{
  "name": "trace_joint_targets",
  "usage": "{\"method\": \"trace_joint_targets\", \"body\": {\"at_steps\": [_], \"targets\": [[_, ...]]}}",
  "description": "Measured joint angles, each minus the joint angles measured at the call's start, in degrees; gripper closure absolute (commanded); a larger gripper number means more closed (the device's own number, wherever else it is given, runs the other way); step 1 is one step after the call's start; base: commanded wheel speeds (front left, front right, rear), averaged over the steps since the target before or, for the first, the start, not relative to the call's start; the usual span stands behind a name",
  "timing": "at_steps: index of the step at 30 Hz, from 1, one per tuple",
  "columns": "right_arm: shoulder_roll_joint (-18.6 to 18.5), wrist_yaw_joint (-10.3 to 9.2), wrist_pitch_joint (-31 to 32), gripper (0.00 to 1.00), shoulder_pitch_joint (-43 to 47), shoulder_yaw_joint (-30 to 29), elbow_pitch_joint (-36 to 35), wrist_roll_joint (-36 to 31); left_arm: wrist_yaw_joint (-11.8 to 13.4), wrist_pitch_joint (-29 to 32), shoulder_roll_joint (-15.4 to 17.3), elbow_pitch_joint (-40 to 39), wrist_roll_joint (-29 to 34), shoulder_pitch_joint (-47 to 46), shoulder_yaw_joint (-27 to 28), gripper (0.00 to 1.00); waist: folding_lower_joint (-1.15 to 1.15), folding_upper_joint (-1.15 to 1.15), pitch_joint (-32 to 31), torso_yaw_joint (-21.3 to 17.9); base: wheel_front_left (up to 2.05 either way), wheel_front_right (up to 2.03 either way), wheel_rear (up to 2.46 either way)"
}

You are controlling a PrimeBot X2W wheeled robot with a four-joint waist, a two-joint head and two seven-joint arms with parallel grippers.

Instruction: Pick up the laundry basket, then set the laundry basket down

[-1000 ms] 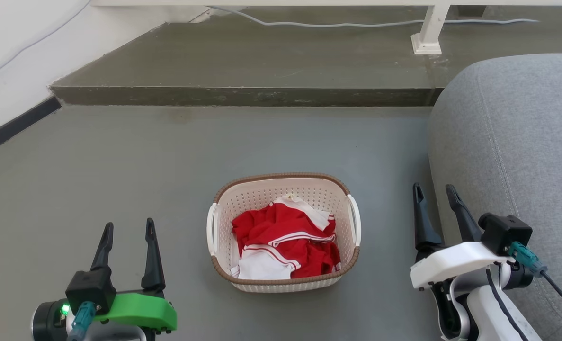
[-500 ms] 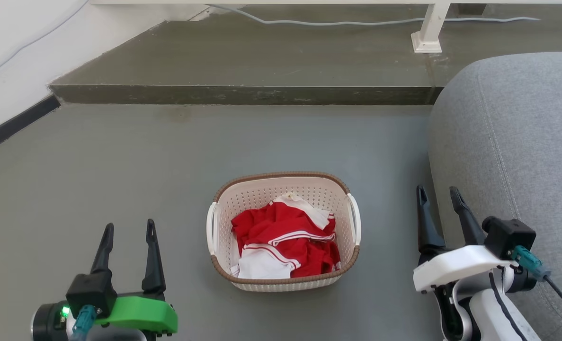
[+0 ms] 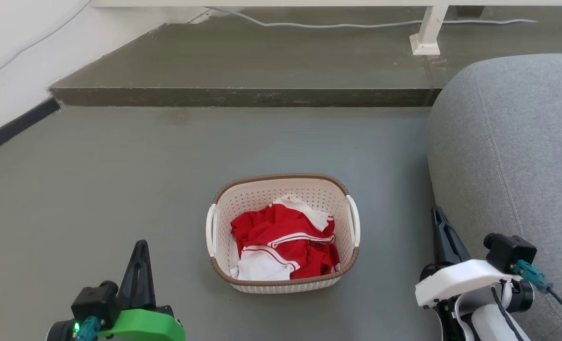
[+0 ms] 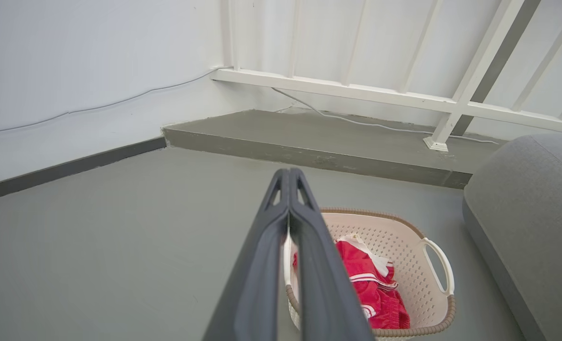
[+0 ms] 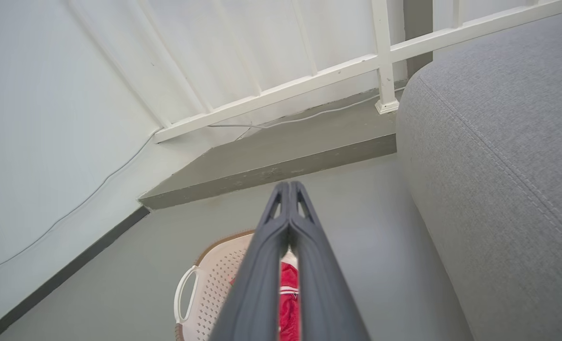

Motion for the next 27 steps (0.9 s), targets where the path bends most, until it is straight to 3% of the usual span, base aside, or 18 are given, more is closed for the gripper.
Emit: {"method": "trace_joint_targets", "body": {"at_steps": [27], "targets": [[-0.36,2.68,4.61,1.00,0.03,-4.75,-0.67,21.11,-2.50,4.08,0.52,0.02,-23.83,0.05,3.18,1.00,0.00,0.00,-1.50,-0.68,0.00,0.00,0.00]]}}
